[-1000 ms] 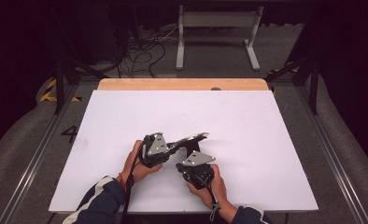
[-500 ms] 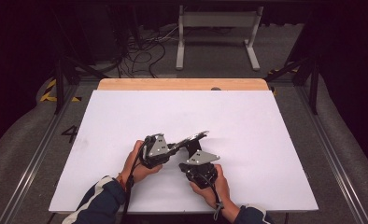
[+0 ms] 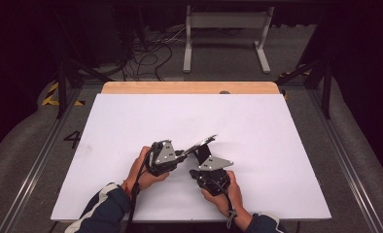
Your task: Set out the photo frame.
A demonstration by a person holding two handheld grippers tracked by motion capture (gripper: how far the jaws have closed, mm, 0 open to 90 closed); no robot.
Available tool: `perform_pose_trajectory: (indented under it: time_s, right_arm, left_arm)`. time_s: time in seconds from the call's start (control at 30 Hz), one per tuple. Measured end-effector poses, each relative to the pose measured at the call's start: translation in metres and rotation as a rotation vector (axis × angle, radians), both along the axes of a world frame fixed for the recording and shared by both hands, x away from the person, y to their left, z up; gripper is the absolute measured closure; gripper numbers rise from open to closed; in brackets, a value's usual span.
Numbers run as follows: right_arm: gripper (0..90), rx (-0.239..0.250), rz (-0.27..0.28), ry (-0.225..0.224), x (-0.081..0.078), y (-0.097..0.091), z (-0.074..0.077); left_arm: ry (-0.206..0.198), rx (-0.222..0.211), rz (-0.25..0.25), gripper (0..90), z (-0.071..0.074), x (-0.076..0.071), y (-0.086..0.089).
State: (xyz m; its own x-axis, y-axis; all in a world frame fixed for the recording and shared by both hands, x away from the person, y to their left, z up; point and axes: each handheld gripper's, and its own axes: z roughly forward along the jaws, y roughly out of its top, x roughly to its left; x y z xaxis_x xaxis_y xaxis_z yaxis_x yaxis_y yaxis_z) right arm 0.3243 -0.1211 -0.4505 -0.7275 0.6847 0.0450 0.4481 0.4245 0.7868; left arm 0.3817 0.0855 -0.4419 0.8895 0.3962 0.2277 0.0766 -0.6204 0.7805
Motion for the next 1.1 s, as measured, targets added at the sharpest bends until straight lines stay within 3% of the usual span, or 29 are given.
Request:
perform_pose_trajectory:
  time_s: [0.3, 0.6, 0.9, 1.1]
  right_arm:
    - [90.0, 0.004, -0.017, 0.001, 0.001, -0.013, 0.0]
    - [90.0, 0.002, 0.014, -0.016, 0.002, -0.027, -0.001]
    - [90.0, -0.018, 0.024, -0.035, 0.003, -0.035, 0.002]
    - [90.0, -0.001, 0.023, -0.027, 0.002, -0.041, 0.005]
  left_arm:
    - [0.001, 0.008, -0.024, 78.2, 0.001, -0.004, -0.004]
    - [0.002, 0.013, -0.066, 76.8, 0.001, -0.003, -0.007]
    - [0.0, 0.015, -0.073, 76.3, 0.001, -0.006, -0.01]
    - [0.005, 0.022, -0.075, 76.0, 0.002, -0.007, -0.011]
